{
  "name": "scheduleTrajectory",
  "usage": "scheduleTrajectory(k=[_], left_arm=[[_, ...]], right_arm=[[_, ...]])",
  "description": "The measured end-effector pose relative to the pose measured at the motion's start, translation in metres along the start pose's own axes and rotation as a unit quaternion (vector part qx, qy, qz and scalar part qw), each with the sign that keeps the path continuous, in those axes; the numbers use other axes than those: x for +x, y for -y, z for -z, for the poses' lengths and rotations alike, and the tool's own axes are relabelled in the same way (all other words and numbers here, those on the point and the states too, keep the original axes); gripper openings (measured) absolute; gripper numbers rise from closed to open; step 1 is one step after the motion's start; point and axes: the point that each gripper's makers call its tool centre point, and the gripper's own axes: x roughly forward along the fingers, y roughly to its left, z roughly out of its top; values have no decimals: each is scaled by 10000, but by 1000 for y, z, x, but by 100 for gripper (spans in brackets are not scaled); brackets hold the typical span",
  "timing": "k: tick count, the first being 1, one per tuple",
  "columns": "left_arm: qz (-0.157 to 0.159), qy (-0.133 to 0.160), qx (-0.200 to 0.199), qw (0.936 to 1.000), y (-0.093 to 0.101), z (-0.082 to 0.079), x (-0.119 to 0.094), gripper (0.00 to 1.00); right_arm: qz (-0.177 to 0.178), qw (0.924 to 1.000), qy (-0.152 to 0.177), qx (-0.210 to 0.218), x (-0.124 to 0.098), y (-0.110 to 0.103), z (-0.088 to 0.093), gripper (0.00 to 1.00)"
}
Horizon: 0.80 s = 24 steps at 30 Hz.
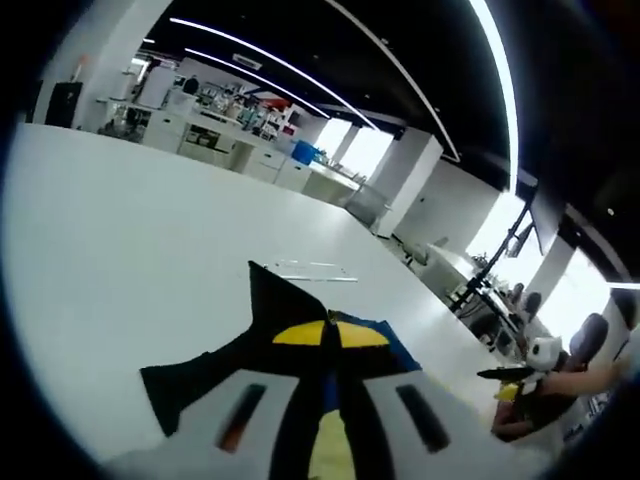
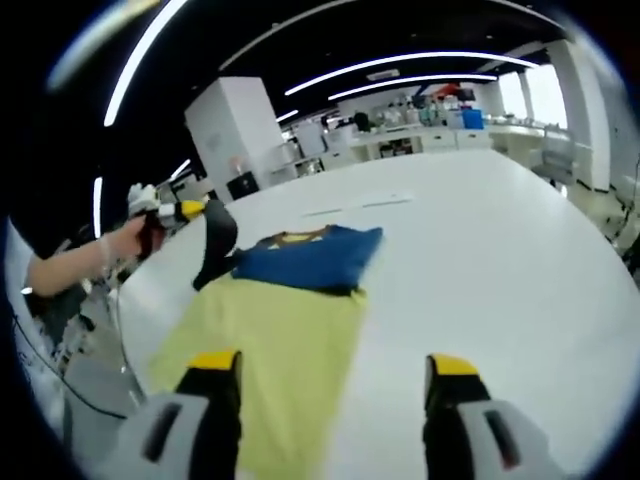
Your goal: Fold the garment on the visible template until the final outline fits inside the template.
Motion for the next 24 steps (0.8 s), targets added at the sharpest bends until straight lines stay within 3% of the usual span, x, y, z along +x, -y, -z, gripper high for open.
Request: scheduleTrajectory(k=[8,24], left_arm=[[345,-38,8,9994,35,10,42,0],[968,-423,-191,9942,102,66,121,0]], right_arm=[[58,10000,14,64,-1,5,4,74],[165,9994,-45,296,-3,15,19,74]])
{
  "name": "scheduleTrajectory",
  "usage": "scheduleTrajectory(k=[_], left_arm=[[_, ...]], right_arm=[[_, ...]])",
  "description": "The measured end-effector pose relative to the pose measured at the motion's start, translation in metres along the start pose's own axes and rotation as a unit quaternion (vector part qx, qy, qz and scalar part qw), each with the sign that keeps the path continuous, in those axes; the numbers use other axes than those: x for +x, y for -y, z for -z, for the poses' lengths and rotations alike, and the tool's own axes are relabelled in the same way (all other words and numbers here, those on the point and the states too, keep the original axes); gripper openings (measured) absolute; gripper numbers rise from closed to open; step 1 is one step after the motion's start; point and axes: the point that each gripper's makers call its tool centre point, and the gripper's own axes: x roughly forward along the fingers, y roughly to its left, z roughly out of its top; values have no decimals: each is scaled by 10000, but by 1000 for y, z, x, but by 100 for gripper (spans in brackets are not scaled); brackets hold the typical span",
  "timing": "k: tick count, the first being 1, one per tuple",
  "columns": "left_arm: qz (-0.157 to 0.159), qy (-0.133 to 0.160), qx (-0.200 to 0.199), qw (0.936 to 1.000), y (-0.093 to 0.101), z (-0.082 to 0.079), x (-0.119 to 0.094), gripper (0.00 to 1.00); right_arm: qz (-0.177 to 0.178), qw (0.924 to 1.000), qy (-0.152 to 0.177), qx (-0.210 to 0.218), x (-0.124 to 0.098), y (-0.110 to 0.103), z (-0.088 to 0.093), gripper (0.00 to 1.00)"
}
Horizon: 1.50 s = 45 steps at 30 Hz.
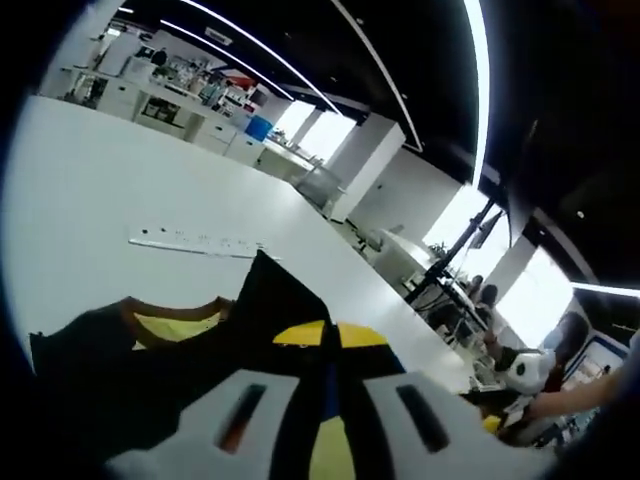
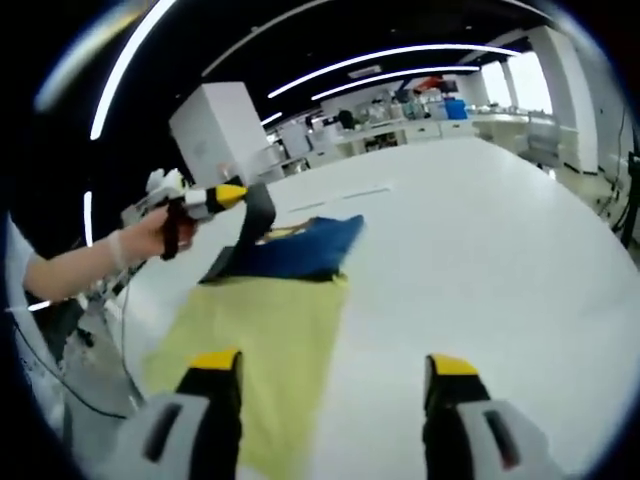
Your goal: Fold the garment on the visible template until the final outline fits inside the template.
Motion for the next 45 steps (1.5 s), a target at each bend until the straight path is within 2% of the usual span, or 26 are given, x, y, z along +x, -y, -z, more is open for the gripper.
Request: scheduleTrajectory(k=[4,9,15,18,23,25,27,33,38,41,45], left_arm=[[106,-231,69,9997,9,18,22,0],[208,-482,95,9986,16,39,39,0],[249,-791,-21,9966,18,68,53,0],[170,-938,-28,9954,14,81,61,0],[238,-1126,-64,9933,18,96,70,0],[257,-1276,-17,9915,21,106,72,0],[393,-1461,309,9880,26,115,71,0],[347,-1582,244,9865,18,126,71,0],[515,-1454,676,9857,21,122,68,2],[598,-1443,636,9857,26,120,61,18],[668,-1307,847,9855,27,113,54,29]], right_arm=[[18,10000,-11,59,0,1,4,73],[48,9999,-6,142,-1,6,8,73],[91,9997,-14,215,-2,9,11,73],[102,9996,-12,254,-2,10,11,73],[94,9996,3,275,0,11,10,73],[88,9996,-3,283,1,11,10,73],[76,9996,6,263,1,11,9,73],[49,9997,-28,252,7,13,8,73],[14,9998,-26,215,9,11,5,73],[-8,9998,-32,216,11,11,3,73],[-38,9999,-12,154,12,7,-1,74]])
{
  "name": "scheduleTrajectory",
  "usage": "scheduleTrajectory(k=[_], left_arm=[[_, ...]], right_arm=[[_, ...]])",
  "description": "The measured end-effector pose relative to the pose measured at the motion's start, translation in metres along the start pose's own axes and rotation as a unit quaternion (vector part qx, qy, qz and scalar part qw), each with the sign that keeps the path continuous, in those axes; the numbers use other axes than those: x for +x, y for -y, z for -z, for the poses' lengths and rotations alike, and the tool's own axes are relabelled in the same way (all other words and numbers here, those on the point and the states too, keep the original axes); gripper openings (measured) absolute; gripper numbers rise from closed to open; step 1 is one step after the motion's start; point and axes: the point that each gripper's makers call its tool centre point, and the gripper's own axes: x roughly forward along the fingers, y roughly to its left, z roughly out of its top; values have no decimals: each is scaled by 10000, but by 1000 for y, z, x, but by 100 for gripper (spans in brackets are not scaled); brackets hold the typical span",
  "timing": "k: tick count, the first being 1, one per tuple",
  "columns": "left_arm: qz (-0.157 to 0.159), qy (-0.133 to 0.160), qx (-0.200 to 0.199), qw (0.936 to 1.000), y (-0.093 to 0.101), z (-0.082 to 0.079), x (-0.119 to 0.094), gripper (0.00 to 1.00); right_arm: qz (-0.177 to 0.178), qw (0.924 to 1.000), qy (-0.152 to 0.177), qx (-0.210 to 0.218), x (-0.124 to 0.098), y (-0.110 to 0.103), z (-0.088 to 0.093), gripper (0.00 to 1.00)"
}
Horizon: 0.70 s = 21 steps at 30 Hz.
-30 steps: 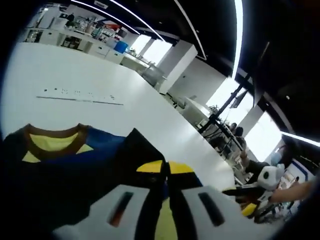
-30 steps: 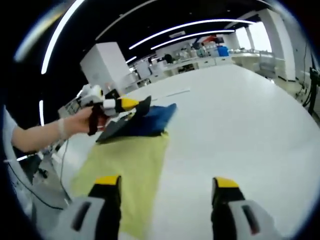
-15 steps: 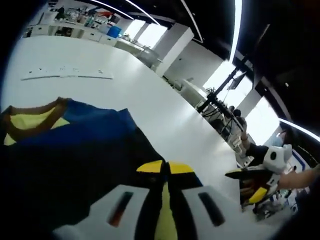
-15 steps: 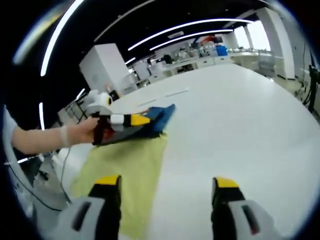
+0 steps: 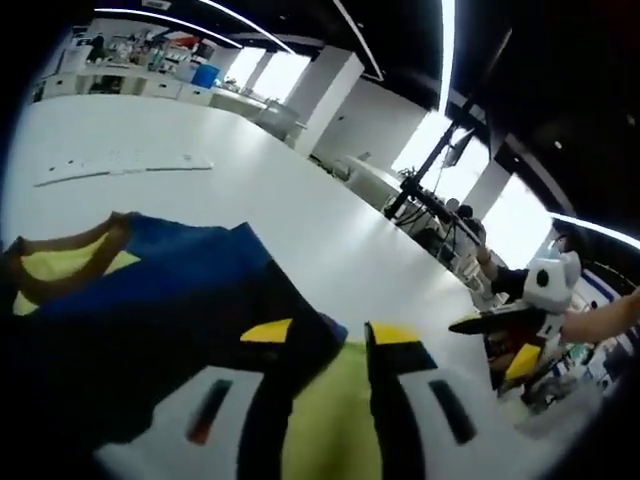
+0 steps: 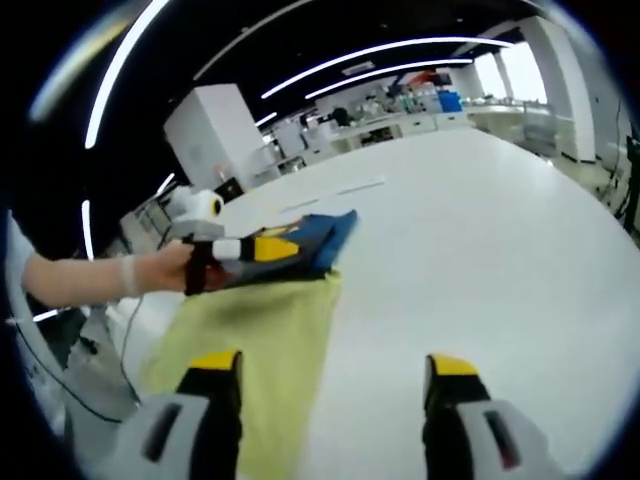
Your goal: Fold the garment on the visible template until the final outline fits inside the template.
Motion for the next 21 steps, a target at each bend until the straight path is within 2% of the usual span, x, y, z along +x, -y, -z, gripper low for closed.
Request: scheduleTrajectory(k=[2,3,4,9,21], left_arm=[[-41,31,19,10000,-3,-1,-3,44],[-162,111,179,9996,-9,-3,-4,60],[-123,118,156,9997,-8,-2,-5,71],[-114,133,361,9992,-10,-4,-16,99],[-241,202,502,9982,-11,-9,-53,99]], right_arm=[[-24,10000,8,-39,1,-2,-3,75],[-37,10000,-1,-69,3,-3,-5,76],[-43,9999,-4,-105,3,-3,-6,77],[-140,9994,-33,-306,9,-11,-14,79],[-356,9971,-56,-671,20,-33,-31,81]])
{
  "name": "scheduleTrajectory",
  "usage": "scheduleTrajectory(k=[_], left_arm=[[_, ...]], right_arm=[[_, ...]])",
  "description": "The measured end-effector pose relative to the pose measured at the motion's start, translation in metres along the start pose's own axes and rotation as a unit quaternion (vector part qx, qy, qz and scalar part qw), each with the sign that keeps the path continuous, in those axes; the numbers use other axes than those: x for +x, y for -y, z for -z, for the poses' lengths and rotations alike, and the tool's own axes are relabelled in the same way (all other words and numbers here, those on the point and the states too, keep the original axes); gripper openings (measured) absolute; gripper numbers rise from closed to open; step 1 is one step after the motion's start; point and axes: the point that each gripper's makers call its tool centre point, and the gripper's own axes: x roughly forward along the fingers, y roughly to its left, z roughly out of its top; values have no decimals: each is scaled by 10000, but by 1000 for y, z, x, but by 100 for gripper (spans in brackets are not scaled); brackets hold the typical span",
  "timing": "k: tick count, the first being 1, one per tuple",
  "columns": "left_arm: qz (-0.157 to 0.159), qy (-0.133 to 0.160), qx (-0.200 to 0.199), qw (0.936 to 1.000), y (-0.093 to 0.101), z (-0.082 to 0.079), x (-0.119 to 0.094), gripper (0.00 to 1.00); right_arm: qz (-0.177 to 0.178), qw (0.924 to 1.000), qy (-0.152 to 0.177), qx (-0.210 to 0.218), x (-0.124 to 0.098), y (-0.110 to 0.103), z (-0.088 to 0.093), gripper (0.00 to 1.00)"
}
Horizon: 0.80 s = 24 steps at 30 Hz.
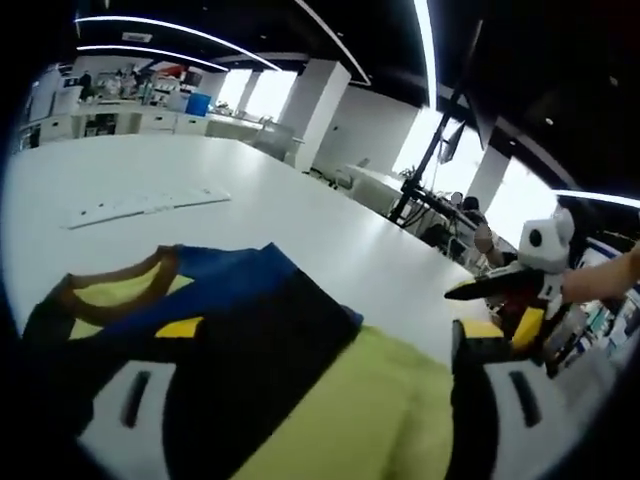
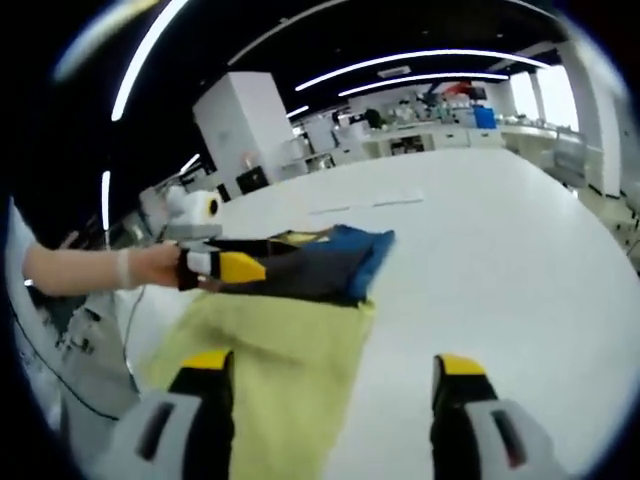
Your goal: Fold the garment on the visible template until the final outline fits inside the template.
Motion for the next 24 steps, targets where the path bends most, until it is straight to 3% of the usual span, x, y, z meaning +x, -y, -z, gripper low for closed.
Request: scheduleTrajectory(k=[7,10,15,24], left_arm=[[-162,49,-51,9998,-7,21,-40,97],[-355,87,-104,9993,-20,26,-63,96],[-490,57,-150,9987,-19,36,-94,91],[-832,-112,37,9965,-21,59,-151,92]], right_arm=[[2,9998,-68,-172,-3,-4,0,82],[16,9997,-87,-215,-6,-4,1,82],[15,9996,-131,-267,-10,-6,5,81],[31,9995,-165,-265,-15,-7,10,80]])
